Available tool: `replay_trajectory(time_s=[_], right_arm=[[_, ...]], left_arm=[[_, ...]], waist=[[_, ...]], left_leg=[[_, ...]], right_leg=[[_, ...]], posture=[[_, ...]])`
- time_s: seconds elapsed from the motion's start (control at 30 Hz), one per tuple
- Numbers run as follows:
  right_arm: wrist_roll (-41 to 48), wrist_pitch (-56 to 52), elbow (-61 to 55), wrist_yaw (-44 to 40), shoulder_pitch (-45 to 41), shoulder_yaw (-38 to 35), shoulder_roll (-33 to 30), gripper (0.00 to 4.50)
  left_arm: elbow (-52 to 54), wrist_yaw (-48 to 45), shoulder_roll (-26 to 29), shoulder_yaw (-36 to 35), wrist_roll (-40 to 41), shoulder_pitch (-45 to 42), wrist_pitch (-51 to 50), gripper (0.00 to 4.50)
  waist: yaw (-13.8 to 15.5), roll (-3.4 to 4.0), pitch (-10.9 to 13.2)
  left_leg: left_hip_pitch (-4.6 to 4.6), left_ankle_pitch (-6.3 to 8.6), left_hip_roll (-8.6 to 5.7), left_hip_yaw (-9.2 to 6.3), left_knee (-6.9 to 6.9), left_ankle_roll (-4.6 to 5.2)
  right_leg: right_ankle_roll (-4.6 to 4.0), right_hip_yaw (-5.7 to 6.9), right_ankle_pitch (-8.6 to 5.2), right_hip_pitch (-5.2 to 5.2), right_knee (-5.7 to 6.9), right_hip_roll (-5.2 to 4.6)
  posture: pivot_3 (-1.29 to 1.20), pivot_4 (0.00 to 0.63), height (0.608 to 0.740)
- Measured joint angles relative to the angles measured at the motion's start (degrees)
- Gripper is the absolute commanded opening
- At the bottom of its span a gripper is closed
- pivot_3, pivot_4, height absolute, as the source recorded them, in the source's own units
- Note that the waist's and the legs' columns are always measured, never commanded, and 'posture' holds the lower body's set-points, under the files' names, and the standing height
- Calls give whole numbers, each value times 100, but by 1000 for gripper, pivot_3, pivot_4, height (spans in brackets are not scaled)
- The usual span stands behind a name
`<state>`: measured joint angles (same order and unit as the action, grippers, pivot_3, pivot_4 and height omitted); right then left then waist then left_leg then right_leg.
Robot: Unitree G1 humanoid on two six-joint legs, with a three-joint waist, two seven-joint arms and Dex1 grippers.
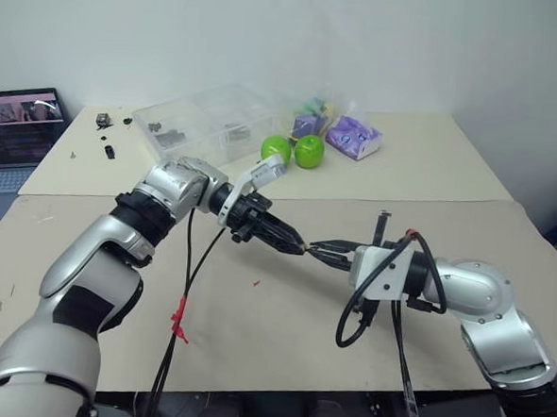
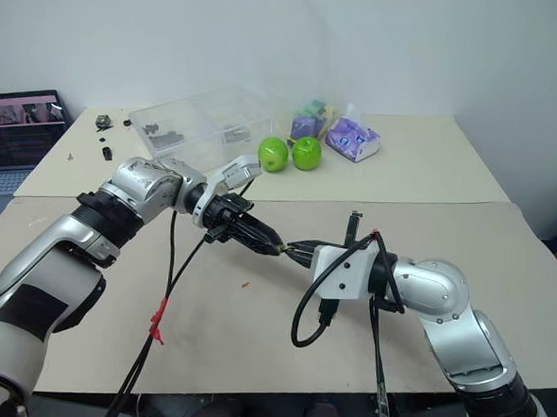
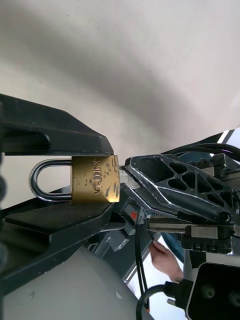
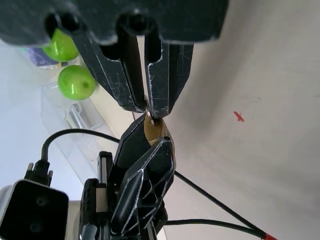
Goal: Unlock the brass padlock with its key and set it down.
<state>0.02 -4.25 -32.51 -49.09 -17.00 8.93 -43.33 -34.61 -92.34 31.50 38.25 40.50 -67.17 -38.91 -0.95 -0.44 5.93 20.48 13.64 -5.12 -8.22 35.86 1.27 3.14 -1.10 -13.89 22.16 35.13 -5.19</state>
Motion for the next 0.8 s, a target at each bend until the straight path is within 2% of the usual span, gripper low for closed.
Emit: replay_trajectory(time_s=[0.3, 0.8], right_arm=[[-70, 413, -26, -42, 46, -83, -85, 386], [-89, 486, -41, -50, 166, -153, -87, 386]], left_arm=[[-67, 11, -22, 67, -46, 0, 28, 802], [-123, 13, -39, 129, -89, 0, 69, 802]], waist=[[-1, 0, 0], [2, 0, 0]], left_leg=[[0, 0, 0, 1, 0, 0], [0, 0, 0, 1, 0, 0]], right_leg=[[0, 0, 0, 0, 0, 1], [0, 0, 0, -1, 0, 0]], posture=[[0, 150, 740], [0, 150, 740]])
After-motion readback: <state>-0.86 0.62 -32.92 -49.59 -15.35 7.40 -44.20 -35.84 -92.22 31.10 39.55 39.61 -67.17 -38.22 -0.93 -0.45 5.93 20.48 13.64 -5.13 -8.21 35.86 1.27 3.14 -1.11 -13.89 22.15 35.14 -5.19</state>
